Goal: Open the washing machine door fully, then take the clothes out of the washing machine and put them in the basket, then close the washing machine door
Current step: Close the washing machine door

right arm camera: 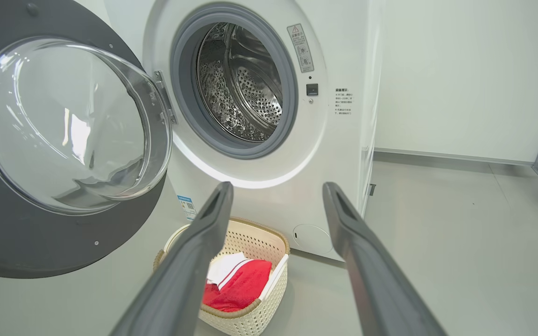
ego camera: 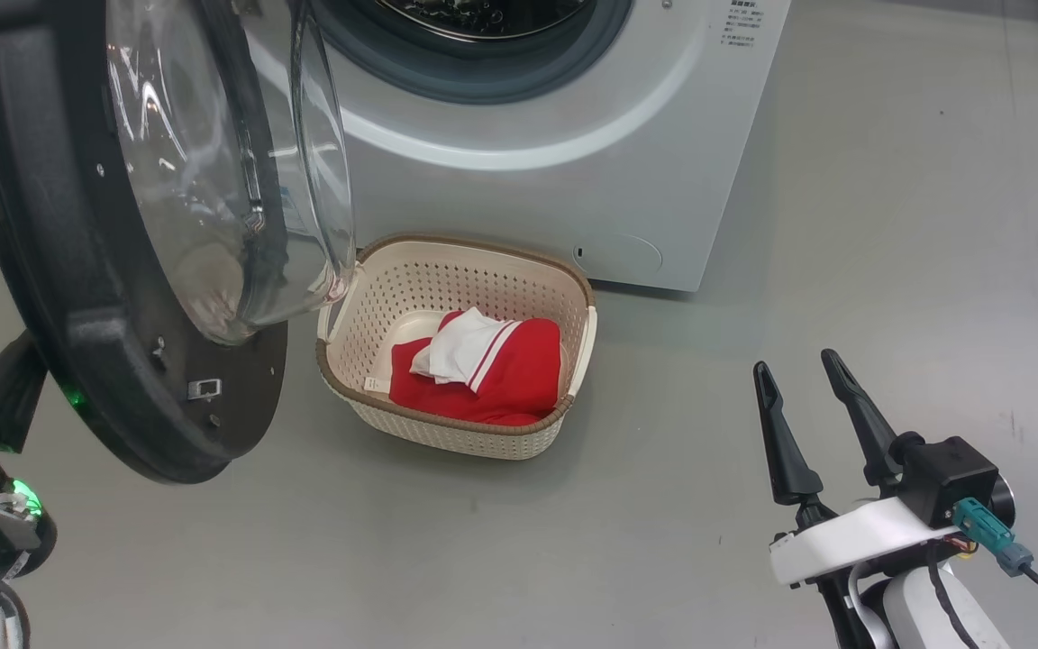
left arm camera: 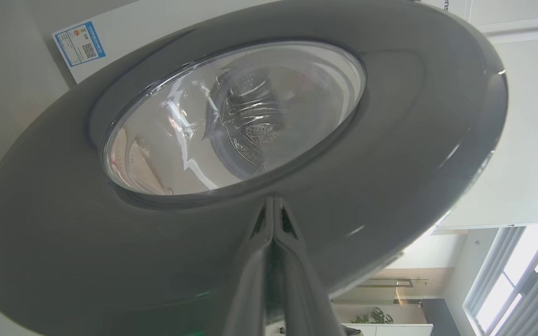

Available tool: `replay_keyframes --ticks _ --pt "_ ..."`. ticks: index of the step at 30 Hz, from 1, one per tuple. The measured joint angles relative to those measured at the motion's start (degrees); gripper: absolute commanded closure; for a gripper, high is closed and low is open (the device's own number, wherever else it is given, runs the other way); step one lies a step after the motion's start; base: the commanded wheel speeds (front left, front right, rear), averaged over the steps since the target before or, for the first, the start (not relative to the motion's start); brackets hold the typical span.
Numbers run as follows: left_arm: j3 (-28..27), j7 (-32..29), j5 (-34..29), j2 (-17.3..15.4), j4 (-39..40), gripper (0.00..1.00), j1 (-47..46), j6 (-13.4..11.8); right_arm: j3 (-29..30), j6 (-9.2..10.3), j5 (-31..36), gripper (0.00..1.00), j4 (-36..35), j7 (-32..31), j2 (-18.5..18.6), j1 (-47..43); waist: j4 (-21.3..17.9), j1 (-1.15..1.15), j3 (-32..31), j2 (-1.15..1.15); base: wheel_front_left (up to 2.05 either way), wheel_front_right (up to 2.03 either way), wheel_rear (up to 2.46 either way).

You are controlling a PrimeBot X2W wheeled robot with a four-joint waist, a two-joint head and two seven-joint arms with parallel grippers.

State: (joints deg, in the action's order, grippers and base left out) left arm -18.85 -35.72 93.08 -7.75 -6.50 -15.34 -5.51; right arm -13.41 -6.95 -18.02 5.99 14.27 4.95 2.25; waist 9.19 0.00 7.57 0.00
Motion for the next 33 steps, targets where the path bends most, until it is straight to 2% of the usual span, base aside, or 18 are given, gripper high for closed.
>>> replay_keyframes --ticks 18,26,33 --pt "4.67 -5.64 5.45 3.61 5.09 1.00 -0.02 -0.76 -0.33 -0.01 0.00 0.00 0.01 0.00 -0.25 1.51 -5.80 0.00 2.19 0.00 0.00 0.00 0.00" --pt "6.09 -5.19 6.24 4.81 5.73 1.00 -1.19 -1.26 -0.56 -0.02 0.00 0.00 -0.14 0.00 -0.56 2.60 -9.33 0.00 3.74 0.00 0.00 0.00 0.00" --pt "6.34 -1.89 5.98 5.10 4.83 1.00 -3.05 -1.32 -0.86 -0.02 -0.11 0.00 -0.34 0.00 -1.00 3.47 -13.18 0.00 5.49 0.00 0.00 0.00 0.00"
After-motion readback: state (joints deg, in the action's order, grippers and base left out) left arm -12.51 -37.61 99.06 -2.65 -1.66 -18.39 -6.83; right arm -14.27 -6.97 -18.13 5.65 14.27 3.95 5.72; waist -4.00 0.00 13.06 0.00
